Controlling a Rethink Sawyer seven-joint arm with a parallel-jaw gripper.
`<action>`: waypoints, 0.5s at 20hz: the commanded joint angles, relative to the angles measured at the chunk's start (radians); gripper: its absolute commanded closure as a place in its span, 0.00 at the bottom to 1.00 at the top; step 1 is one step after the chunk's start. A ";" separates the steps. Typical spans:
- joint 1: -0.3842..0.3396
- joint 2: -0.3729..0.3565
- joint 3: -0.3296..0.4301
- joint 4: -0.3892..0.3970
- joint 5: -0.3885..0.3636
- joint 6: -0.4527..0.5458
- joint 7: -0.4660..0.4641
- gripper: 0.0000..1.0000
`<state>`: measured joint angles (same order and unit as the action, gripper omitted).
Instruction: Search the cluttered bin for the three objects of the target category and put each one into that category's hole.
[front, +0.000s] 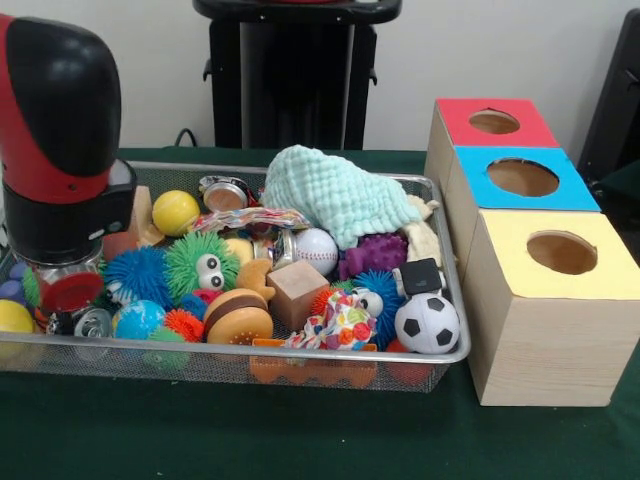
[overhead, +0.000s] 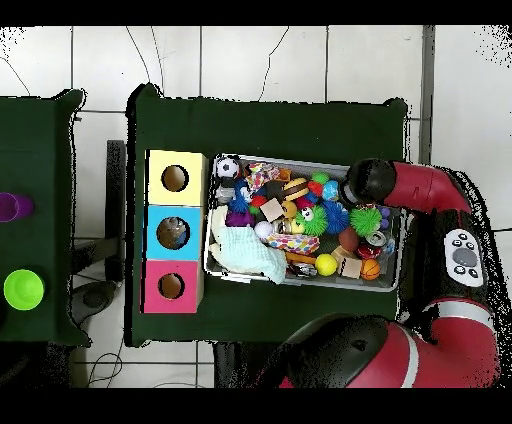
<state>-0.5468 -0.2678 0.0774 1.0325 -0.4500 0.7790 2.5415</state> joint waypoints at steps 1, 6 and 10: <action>0.020 0.147 0.022 -0.033 0.080 -0.095 0.237 0.00; -0.025 0.123 0.046 0.020 0.144 -0.052 0.132 0.00; -0.074 0.013 0.046 0.127 0.168 0.007 -0.005 0.00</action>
<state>-0.5753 -0.2472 0.0546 1.0308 -0.3462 0.7763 2.5419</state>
